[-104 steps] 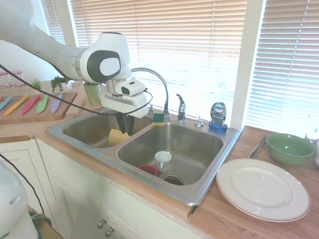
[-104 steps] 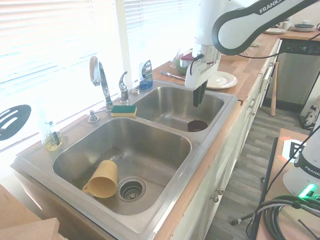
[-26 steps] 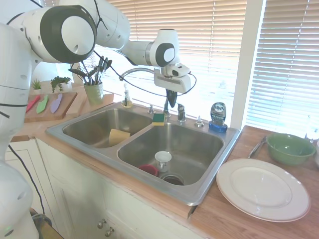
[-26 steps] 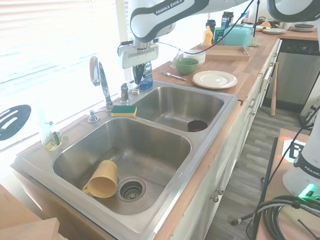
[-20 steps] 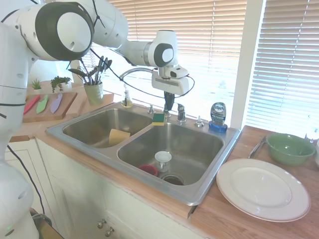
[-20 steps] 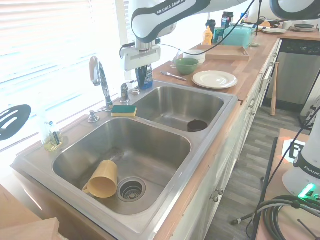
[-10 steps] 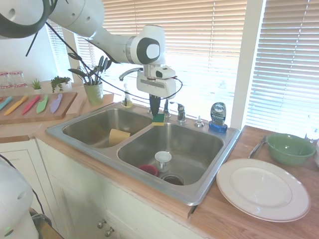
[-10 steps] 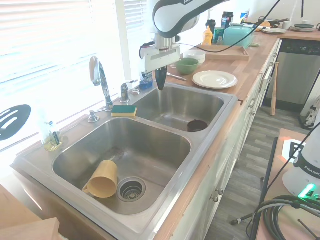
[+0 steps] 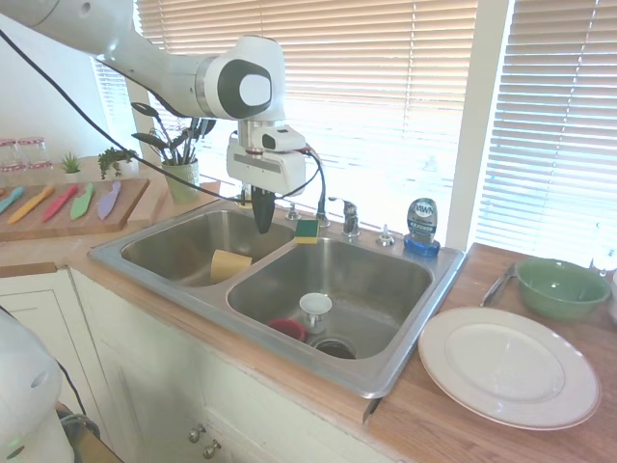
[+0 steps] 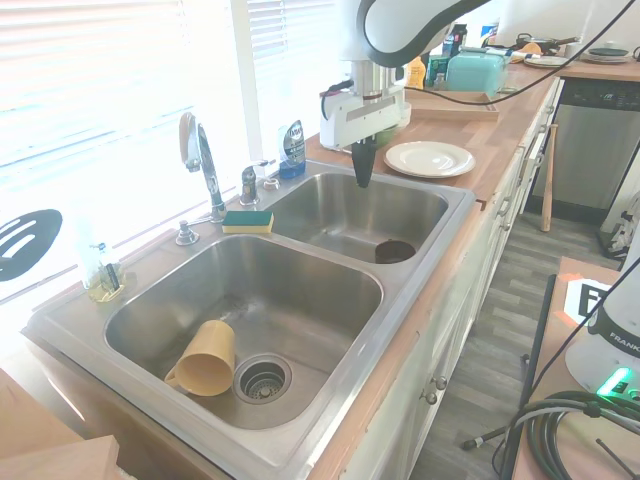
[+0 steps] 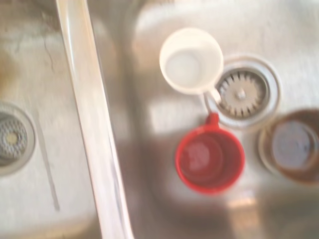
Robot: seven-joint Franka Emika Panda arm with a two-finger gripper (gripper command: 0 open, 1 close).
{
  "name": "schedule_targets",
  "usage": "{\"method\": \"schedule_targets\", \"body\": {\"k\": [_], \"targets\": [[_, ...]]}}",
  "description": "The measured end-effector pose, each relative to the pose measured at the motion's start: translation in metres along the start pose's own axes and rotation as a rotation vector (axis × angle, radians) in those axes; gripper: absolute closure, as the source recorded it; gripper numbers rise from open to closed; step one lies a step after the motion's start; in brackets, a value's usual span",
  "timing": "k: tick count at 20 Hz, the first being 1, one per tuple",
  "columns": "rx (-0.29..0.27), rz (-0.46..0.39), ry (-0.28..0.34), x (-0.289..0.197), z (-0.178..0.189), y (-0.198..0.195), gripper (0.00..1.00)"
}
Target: Turn off the faucet
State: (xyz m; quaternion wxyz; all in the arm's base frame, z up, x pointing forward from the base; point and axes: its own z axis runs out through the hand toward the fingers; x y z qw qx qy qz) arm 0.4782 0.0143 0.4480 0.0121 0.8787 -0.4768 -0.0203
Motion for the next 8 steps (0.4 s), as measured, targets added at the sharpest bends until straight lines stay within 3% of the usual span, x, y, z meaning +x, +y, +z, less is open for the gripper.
{"method": "schedule_targets", "body": {"k": [8], "targets": [[-0.014, 0.004, -0.001, -0.012, 0.005, 0.019, 0.0]]}}
